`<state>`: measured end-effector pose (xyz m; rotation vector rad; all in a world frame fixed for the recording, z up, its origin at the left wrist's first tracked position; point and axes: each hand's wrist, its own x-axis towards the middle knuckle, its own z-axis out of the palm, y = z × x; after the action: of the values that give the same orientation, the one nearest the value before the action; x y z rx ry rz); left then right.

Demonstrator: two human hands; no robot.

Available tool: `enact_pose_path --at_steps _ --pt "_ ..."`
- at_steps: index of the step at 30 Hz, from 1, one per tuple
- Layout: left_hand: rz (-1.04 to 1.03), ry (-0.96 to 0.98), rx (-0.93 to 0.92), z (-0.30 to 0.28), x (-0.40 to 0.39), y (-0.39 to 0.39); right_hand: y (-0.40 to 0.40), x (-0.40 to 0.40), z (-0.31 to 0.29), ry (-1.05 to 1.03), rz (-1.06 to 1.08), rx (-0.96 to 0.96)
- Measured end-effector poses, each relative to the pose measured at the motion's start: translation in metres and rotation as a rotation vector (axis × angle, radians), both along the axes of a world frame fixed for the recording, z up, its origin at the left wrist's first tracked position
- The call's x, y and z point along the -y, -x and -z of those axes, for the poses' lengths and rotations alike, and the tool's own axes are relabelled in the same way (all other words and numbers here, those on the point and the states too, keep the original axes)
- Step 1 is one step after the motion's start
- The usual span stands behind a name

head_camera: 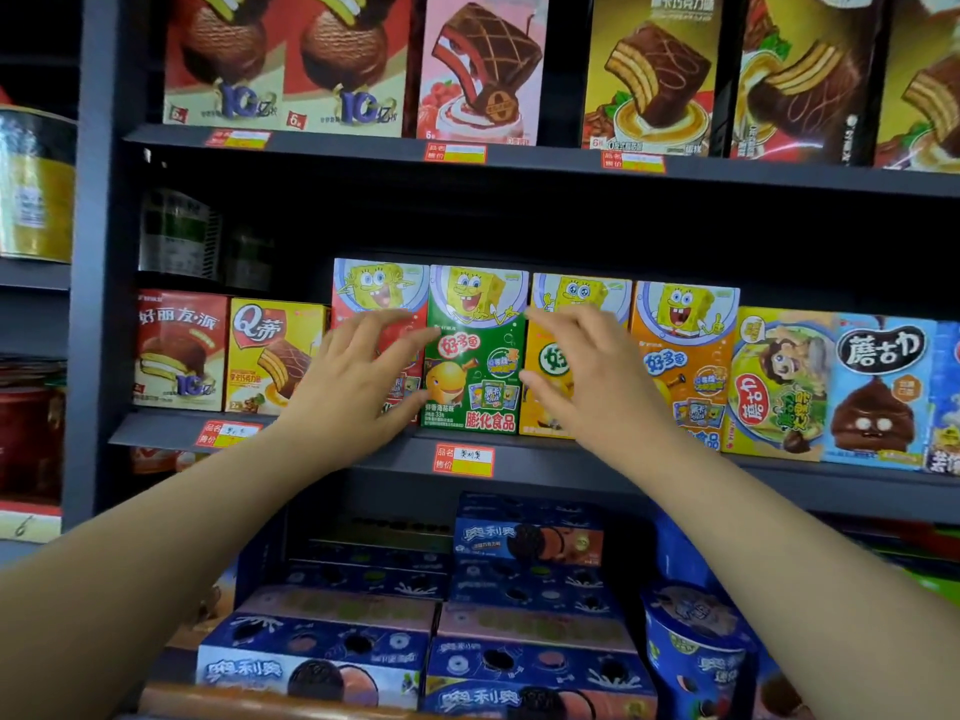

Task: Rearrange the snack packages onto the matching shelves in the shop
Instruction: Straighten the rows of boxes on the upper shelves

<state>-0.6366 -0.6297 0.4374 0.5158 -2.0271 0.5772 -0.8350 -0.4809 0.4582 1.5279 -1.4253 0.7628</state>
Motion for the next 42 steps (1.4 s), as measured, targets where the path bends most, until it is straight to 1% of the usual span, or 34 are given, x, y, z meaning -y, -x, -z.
enact_pose_path --at_steps 1,2,4,6,7,10,13,17,25,28,31,34,38,42 --pt "0.004 0.015 -0.041 -0.010 0.002 0.001 0.000 0.003 -0.010 0.080 0.035 -0.001" --pt "0.006 0.010 -0.083 -0.021 0.003 0.002 0.000 0.007 -0.021 0.111 0.086 0.019" --pt "0.003 -0.093 -0.121 -0.042 0.006 0.005 -0.001 0.013 -0.040 0.060 0.214 0.075" --pt "-0.014 -0.195 -0.090 -0.056 0.009 0.009 0.000 0.020 -0.049 -0.013 0.298 0.104" --pt "-0.027 -0.198 -0.061 -0.059 0.010 0.012 0.001 0.023 -0.049 -0.030 0.309 0.104" --pt "-0.058 -0.149 -0.004 -0.059 0.012 0.016 0.004 0.027 -0.044 -0.029 0.334 0.054" --pt "-0.030 -0.152 -0.019 -0.057 0.013 0.016 0.006 0.027 -0.041 -0.010 0.343 0.021" --pt "0.020 -0.187 -0.052 -0.056 0.013 0.018 0.006 0.029 -0.043 -0.024 0.335 0.031" --pt "0.052 -0.163 -0.077 -0.051 0.016 0.019 0.006 0.031 -0.041 -0.013 0.336 0.031" --pt "0.087 -0.172 -0.093 -0.045 0.013 0.017 0.006 0.023 -0.038 -0.009 0.301 0.042" --pt "0.117 -0.097 -0.086 -0.031 0.008 0.016 0.017 -0.001 -0.030 0.082 0.259 0.052" --pt "0.106 0.041 -0.006 -0.017 0.002 0.022 0.039 -0.028 -0.020 0.178 0.272 0.114" --pt "0.127 0.163 0.072 -0.009 -0.010 0.046 0.070 -0.054 -0.010 0.071 0.334 0.246" --pt "0.129 0.269 0.099 -0.015 -0.023 0.071 0.092 -0.071 -0.009 -0.049 0.348 0.303"
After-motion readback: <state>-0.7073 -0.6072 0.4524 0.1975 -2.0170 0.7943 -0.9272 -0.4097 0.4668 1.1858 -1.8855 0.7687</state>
